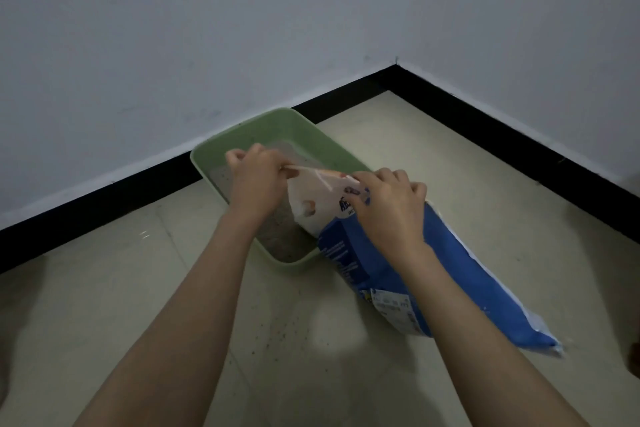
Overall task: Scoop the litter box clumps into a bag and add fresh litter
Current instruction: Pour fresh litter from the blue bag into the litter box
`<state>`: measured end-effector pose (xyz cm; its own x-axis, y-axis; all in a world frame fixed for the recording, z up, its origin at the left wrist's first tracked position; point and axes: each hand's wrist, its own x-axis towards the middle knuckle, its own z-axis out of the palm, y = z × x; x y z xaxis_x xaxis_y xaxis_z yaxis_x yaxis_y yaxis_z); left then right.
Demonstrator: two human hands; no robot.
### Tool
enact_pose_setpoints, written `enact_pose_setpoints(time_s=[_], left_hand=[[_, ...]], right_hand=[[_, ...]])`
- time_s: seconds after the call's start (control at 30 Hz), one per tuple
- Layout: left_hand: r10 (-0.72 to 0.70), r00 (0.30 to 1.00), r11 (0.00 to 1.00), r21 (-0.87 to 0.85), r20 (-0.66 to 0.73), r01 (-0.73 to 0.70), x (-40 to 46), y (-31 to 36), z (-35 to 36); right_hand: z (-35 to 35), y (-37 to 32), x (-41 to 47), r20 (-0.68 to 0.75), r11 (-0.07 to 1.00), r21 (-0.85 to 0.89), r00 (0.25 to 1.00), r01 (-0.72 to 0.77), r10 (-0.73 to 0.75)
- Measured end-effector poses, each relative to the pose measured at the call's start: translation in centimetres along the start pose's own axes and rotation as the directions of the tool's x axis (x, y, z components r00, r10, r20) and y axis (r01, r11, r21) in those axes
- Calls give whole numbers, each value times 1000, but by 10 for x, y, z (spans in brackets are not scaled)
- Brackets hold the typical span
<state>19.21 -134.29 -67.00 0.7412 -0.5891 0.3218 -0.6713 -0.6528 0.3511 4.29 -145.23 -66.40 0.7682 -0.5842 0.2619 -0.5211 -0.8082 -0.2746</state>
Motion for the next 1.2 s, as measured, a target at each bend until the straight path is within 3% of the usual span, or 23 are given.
enact_pose_setpoints(time_s=[0.27, 0.43, 0.57, 0.67, 0.77, 0.83, 0.93, 1.0, 1.1, 1.2], left_hand=[[150, 969, 957, -218, -197, -192, 6, 36, -9], [266, 934, 918, -235, -236, -321, 5, 63, -13], [319, 925, 892, -266, -203, -366, 4, 76, -17], [311, 950, 893, -329, -39, -306, 5, 87, -22], [247, 965, 912, -356, 86, -202, 4, 81, -17], [140, 973, 919, -390, 184, -59, 1, 66, -6], [-100, 957, 827, -511, 274, 233, -9, 45, 14], [-180, 926, 800, -498, 332, 335, -14, 38, 27], [-141, 924, 862, -416, 354, 290, -14, 31, 43], [-15, 945, 917, -373, 327, 144, -5, 36, 52]], right_hand=[[-13, 1, 9, -4, 990, 66, 992, -124, 125], [-24, 12, 7, 26, 969, 234, 997, -78, 74], [-30, 20, 1, -13, 936, 319, 987, -148, 161], [-28, 35, -4, -1, 847, 478, 964, -232, 264], [-26, 53, -7, 47, 691, 663, 938, -287, 344], [-26, 61, -13, 68, 652, 706, 943, -277, 327], [-25, 69, -25, 74, 604, 753, 946, -260, 316], [-28, 73, -32, 106, 553, 786, 942, -276, 319], [-38, 77, -40, 144, 461, 841, 940, -281, 311], [-44, 81, -46, 120, 487, 838, 954, -247, 276]])
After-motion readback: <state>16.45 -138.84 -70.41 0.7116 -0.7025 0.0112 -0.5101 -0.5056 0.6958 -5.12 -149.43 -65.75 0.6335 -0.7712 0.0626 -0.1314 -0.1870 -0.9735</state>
